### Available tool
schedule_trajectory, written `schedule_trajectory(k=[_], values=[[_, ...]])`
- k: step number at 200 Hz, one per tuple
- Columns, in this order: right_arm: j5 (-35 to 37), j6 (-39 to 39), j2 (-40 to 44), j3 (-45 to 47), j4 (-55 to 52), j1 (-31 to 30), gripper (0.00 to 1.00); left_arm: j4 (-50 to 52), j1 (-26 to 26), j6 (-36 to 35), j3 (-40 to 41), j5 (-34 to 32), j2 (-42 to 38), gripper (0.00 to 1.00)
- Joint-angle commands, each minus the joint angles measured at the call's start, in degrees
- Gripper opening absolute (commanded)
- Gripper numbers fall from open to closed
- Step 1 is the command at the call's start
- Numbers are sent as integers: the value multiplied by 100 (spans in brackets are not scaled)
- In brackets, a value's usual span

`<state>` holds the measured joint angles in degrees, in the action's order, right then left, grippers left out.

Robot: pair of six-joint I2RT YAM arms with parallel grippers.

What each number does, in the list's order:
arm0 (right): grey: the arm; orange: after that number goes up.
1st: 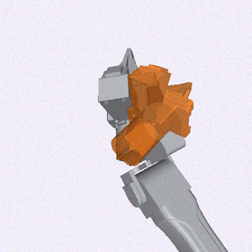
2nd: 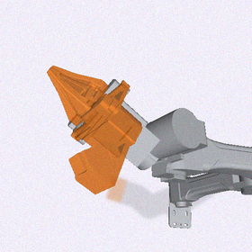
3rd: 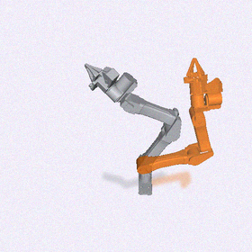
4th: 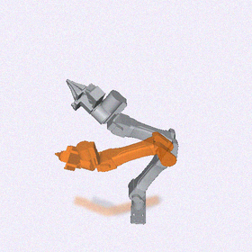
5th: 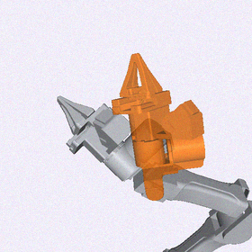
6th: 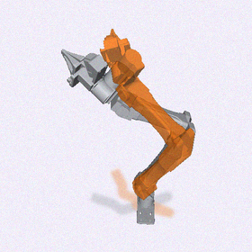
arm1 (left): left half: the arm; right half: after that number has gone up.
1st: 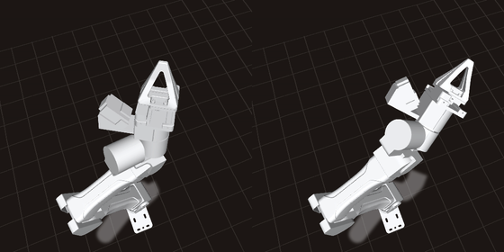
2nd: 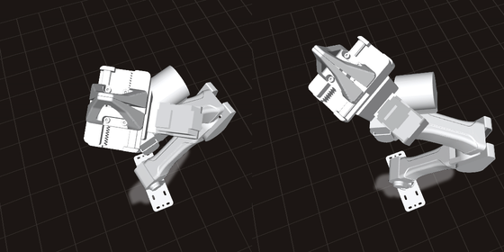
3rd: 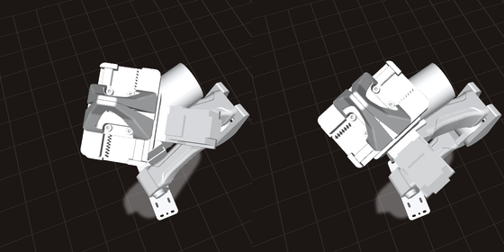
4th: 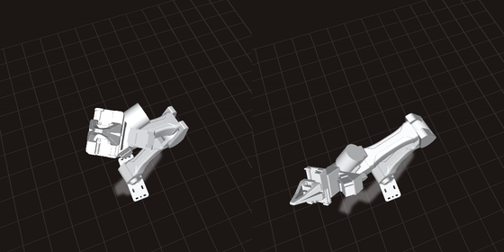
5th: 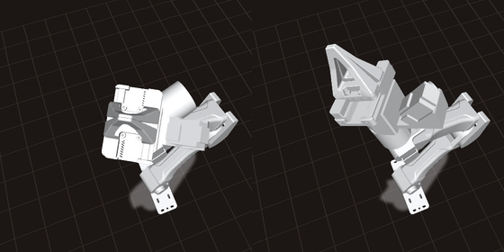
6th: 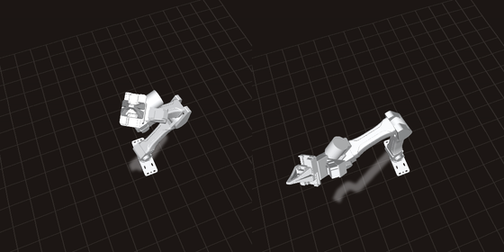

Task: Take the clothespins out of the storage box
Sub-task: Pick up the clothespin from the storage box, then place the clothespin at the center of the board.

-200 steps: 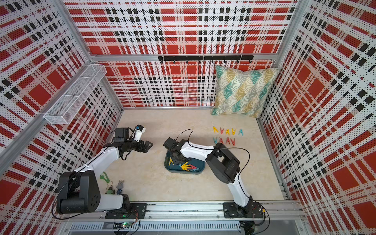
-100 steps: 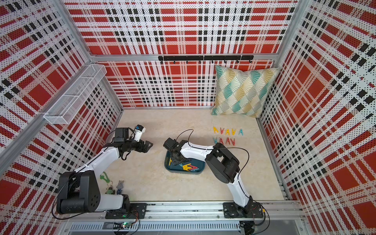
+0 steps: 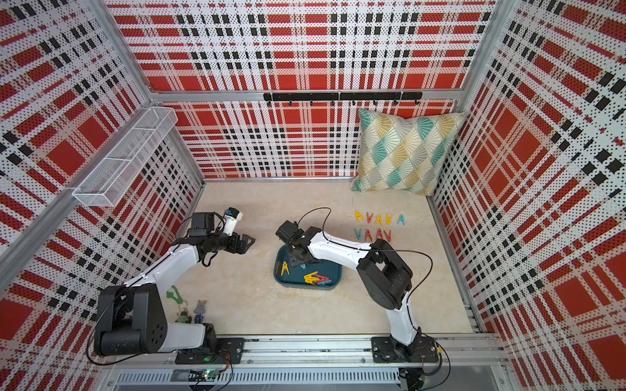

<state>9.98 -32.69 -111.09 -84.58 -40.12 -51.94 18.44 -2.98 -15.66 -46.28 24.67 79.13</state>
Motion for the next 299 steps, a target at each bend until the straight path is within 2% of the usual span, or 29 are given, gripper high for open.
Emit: schedule_trajectory(k=[1,37,79,156,255,299], values=[[93,-70,364,81,-90,94,1,-35,-61,-15,45,82,-135,92],[60,-54,852,179,-137,338,0,-42,-57,-16,45,82,-126,92],[-97,-31,1500,555,-132,890,0,-41,-62,-16,47,73,-129,91],[-355,49,2343,1528,-154,2326,0,-41,-59,-16,41,91,-139,91],[-725,756,2724,2384,-101,4528,0,-37,-50,-11,31,100,-74,91],[-245,1018,2630,2258,-302,5084,0,-35,-53,-16,30,100,-91,91]])
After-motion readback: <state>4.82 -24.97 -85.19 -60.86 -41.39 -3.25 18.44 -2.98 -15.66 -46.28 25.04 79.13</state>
